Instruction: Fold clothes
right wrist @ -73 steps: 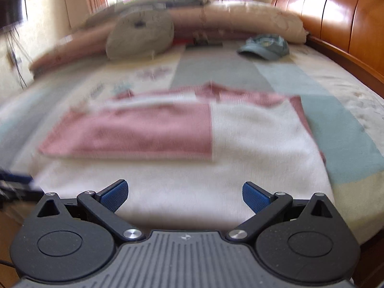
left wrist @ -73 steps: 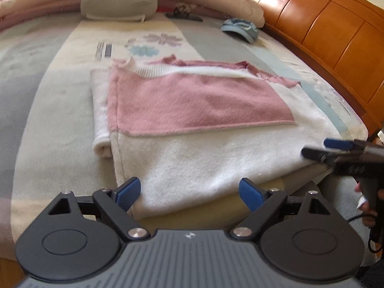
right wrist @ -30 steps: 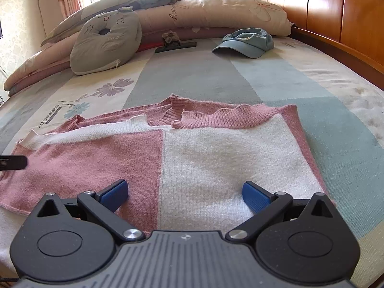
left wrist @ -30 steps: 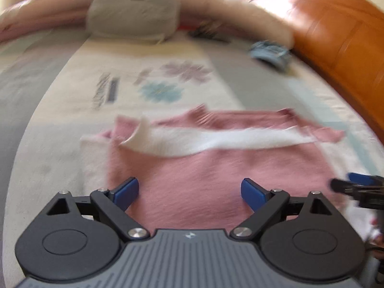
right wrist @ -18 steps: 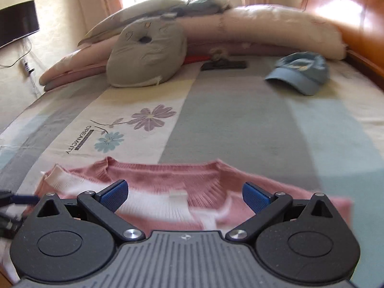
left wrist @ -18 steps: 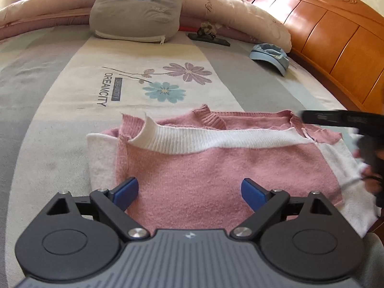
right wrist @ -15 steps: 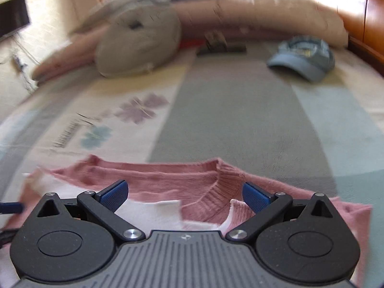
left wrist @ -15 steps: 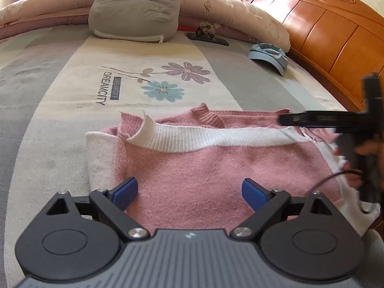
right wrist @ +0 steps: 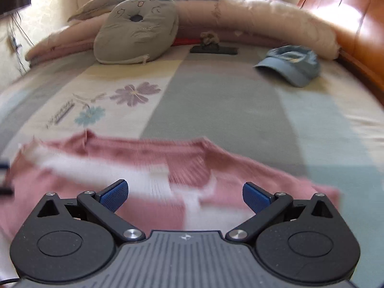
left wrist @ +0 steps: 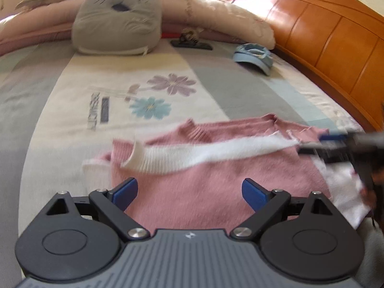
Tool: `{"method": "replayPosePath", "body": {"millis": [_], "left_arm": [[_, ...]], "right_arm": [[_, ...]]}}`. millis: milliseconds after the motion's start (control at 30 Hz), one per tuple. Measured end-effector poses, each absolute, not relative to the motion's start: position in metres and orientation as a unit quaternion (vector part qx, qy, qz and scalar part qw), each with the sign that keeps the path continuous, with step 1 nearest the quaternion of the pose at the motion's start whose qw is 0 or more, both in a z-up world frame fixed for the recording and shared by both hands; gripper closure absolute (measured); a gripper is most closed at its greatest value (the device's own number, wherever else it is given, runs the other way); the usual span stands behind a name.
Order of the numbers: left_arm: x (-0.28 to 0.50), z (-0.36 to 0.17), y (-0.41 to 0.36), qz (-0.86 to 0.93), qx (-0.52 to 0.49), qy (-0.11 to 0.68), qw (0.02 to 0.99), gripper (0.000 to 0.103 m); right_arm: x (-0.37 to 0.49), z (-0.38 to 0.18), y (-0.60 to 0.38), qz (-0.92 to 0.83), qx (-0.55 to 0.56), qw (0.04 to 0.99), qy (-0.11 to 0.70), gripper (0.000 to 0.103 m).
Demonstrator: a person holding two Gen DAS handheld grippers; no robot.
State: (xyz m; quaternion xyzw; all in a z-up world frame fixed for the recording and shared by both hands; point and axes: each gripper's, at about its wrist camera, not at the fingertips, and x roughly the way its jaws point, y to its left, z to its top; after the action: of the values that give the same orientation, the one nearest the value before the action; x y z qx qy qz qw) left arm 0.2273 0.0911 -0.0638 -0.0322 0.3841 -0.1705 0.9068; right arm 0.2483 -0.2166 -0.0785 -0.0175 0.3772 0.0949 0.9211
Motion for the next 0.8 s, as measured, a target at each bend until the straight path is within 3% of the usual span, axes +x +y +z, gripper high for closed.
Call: {"method": "replayPosePath", "body": {"millis": [233, 400, 533, 800], "left_arm": [[0.276, -0.065, 0.058, -0.226, -0.045, 0.384, 0.894, 0.007], [0.323, -0.107, 0.036, -0.194, -0.014, 0.426, 0.884, 0.007], [0.333, -0.105, 0.032, -0.187, -0.003, 0.429, 0.884, 0.002], [0.265, -0.074, 0.045, -0.197, 0.02, 0.412, 0.889, 0.002]], "right_arm": [[0.177, -0.105, -0.239, 0.026, 0.043, 0.925, 0.377, 0.0], [0.173, -0.107, -0.236, 0.027, 0.027, 0.925, 0.378, 0.0], [0.17, -0.11, -0.235, 0.029, 0.022, 0.928, 0.37, 0.0], [0.169, -0.112, -0.232, 0.025, 0.019, 0.932, 0.36, 0.0]]}}
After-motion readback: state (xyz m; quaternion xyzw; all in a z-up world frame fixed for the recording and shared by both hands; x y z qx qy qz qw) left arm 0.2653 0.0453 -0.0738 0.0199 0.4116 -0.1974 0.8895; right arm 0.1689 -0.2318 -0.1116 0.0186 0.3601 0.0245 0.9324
